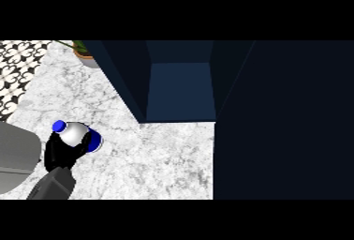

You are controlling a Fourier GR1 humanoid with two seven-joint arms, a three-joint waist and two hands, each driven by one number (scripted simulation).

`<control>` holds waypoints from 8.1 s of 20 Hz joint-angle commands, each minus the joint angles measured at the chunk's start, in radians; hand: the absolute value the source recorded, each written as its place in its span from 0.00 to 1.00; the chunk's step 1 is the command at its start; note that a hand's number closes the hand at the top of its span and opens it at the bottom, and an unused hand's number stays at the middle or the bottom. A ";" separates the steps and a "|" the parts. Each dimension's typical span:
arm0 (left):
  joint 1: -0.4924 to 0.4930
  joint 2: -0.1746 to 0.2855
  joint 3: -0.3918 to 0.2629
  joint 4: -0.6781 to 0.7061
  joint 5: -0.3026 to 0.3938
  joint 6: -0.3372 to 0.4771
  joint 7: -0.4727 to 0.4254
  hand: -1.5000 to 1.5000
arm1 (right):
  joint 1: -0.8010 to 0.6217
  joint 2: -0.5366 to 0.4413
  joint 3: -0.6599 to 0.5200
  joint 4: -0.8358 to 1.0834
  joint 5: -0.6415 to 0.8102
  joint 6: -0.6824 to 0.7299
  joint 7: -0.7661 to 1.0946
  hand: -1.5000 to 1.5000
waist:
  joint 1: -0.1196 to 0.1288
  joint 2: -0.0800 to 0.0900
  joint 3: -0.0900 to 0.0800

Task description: Pick up the bottled water, place it into the cabinet and close the cabinet

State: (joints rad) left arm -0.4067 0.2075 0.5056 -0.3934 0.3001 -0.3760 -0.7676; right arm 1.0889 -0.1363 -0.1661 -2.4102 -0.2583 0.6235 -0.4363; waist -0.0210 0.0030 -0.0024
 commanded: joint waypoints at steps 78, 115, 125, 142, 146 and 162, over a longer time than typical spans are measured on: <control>-0.482 -0.208 -0.865 -0.300 0.297 1.051 0.234 1.00 | -0.144 -0.027 -0.131 -0.018 -0.205 0.034 0.131 0.00 | -0.014 0.004 0.002; -0.577 -0.207 -0.892 -0.278 0.315 0.836 0.238 0.00 | -0.195 -0.030 -0.088 -0.076 -0.199 -0.004 0.223 0.00 | 0.022 -0.012 0.001; -0.290 -0.207 -1.026 -0.668 0.293 0.911 0.282 0.00 | -0.167 -0.021 -0.065 -0.128 -0.195 -0.015 0.234 0.00 | 0.034 -0.015 0.001; 0.238 0.021 -1.188 -1.279 0.229 0.934 0.360 0.00 | -0.220 -0.170 0.084 -0.132 -0.122 0.101 0.319 1.00 | 0.041 -0.009 0.000; 0.307 0.068 -1.188 -1.342 0.228 0.914 0.348 0.00 | -0.200 -0.164 0.195 -0.207 -0.047 0.108 0.355 1.00 | 0.028 -0.010 -0.001; 0.528 0.207 -1.101 -1.546 0.261 0.883 0.300 0.00 | -0.293 -0.113 0.610 -0.238 0.164 0.013 0.534 1.00 | 0.023 -0.014 -0.005</control>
State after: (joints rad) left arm 0.0869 0.3947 -0.6226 -1.9080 0.5481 0.5111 -0.4603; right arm 0.7974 -0.2478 0.3735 -2.4130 -0.2731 0.6853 -0.0165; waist 0.0049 -0.0091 -0.0062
